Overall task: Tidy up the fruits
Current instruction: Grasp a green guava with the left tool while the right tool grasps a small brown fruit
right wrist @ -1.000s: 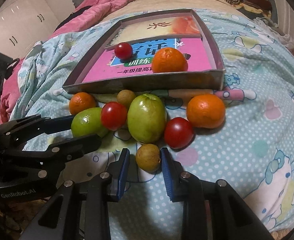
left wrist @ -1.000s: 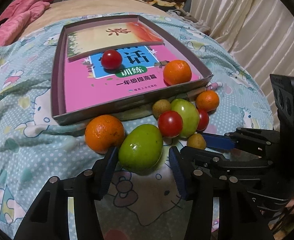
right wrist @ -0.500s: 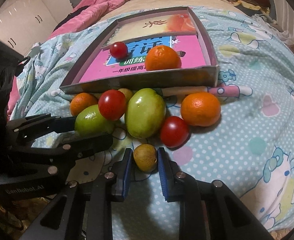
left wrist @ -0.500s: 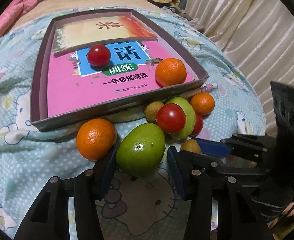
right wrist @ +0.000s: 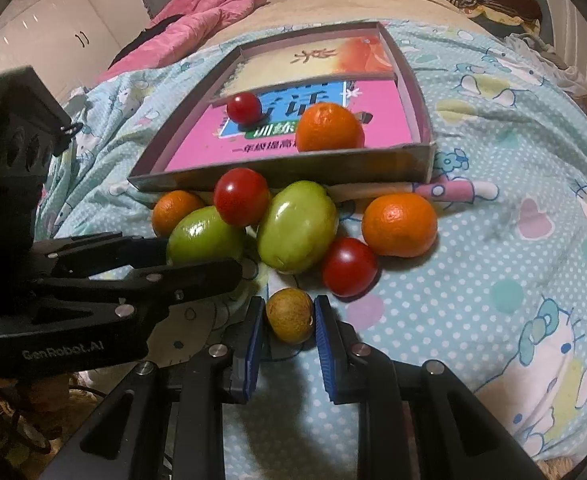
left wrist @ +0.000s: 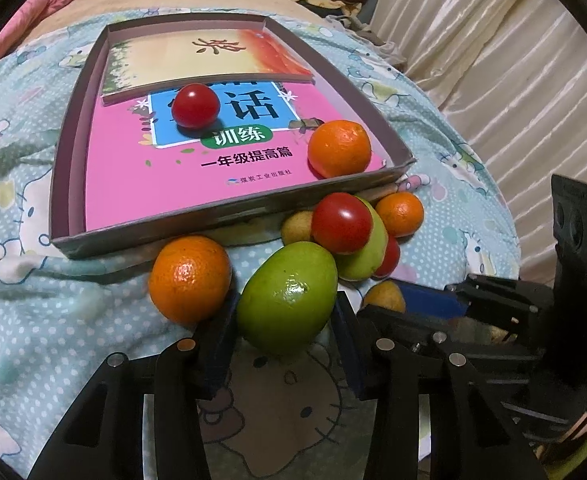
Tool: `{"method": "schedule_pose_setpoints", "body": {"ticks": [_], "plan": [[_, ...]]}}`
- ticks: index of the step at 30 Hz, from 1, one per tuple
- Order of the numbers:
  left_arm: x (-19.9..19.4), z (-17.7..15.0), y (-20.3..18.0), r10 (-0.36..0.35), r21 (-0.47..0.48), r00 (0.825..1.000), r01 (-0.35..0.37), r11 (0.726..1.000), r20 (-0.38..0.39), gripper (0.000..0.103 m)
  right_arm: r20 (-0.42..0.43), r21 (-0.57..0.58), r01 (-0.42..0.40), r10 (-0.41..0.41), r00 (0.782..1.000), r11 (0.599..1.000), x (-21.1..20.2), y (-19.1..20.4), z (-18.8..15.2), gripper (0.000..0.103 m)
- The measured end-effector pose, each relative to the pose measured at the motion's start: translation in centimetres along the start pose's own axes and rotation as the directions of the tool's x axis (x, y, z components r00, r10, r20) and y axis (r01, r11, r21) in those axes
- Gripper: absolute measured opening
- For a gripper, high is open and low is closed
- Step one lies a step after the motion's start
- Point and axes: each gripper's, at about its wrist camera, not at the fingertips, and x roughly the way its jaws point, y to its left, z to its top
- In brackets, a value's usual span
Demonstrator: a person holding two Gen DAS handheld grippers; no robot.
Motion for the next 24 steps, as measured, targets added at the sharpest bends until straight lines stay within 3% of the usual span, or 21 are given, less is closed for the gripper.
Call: {"method": "schedule_pose_setpoints", "body": {"ticks": [16,24], "plan": [[-2.7,-1.9,-0.1,-0.009,-0.005,1.000,0.010,1.000,0.025,0.043,0.066,0.010,-0.048,0.048,0.997,0.999,-2.1,-0.4,-0.1,0.025],[-1.3,-1.4,0.1,0.029,-0.002,1.000,-0.029,1.000,0.006,0.044,0.048,0.015,-0.040,0.039,0.998,0.999,-1.5,-0.4,0.0,0.025]]}}
